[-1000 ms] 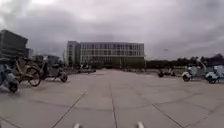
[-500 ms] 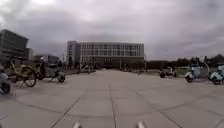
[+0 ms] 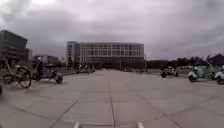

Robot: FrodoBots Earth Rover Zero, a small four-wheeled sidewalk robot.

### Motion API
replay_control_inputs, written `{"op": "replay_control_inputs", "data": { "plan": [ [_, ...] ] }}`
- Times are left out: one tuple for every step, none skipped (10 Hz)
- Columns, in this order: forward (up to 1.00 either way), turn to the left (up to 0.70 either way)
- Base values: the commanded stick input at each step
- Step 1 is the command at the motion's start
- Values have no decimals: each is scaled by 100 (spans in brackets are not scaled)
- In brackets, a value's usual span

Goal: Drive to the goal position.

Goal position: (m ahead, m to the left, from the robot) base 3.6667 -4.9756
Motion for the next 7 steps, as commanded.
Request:
{"op": "replay_control_inputs", "data": {
  "plan": [
    [45, 0],
    [45, 0],
    [45, 0],
    [45, 0],
    [45, 0],
    [45, 0],
    [45, 0]
  ]
}}
